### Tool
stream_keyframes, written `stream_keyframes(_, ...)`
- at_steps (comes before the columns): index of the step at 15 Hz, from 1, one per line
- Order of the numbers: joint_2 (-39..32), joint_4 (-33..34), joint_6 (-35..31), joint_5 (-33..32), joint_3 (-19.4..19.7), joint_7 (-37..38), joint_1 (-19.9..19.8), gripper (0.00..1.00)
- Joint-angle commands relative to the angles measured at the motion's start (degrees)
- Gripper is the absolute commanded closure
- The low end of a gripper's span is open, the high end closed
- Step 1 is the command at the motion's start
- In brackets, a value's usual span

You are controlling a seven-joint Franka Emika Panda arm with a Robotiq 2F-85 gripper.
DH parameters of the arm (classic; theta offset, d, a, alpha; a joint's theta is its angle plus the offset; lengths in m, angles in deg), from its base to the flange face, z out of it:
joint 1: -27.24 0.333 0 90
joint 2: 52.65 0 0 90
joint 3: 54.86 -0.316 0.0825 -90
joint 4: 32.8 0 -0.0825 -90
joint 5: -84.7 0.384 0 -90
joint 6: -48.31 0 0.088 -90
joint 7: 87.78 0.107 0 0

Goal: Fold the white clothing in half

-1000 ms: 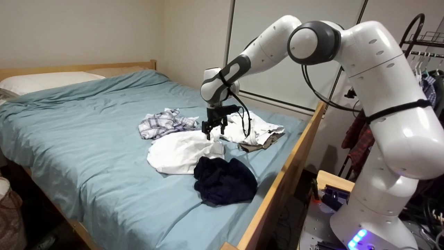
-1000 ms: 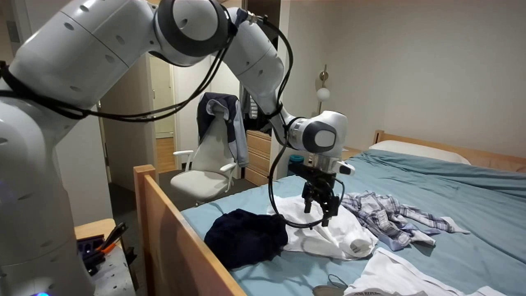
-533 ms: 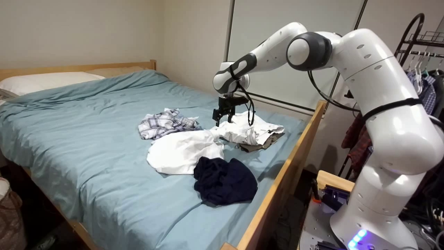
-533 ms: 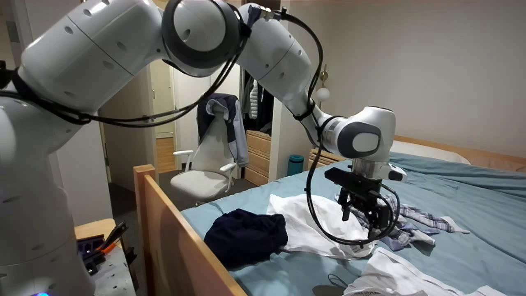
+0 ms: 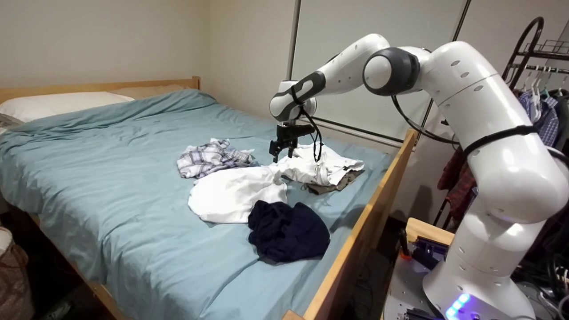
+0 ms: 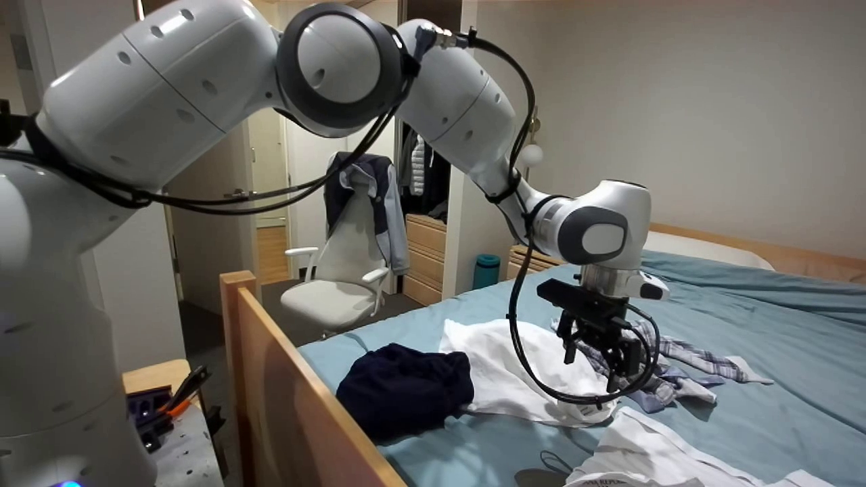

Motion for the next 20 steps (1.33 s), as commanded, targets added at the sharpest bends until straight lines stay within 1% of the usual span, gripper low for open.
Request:
stream_keyframes(1, -3.6, 1.9, -1.1, 2.9, -1.9, -0.4, -0.4, 0.0)
stream_keyframes(4, -6.0, 2.9, -2.0, 4.4, -2.7, 0.2, -0.2, 0.0)
stream_keyframes(7, -8.0, 4.1, -4.9, 4.5, -2.6, 0.7, 0.0, 0.0)
stream_keyframes(10, -9.3, 5.4, -5.6, 4.7, -3.1, 0.1, -0.5, 0.0)
stream_keyframes(11, -9.4, 5.5, -5.6, 4.9, -3.4, -0.1, -0.5, 0.25)
stream_keyframes(12, -9.4, 5.4, -6.0, 4.8, -3.6, -0.7, -0.5, 0.26)
stream_keyframes(15, -8.3, 4.2, -6.6, 4.7, -4.2, -1.2, -0.3, 0.47)
stream_keyframes(18, -6.9, 2.7, -6.9, 4.9, -4.8, -2.0, -0.7, 0.66)
stream_keyframes(20, -5.6, 2.0, -7.1, 4.5, -4.3, -2.0, -0.9, 0.8)
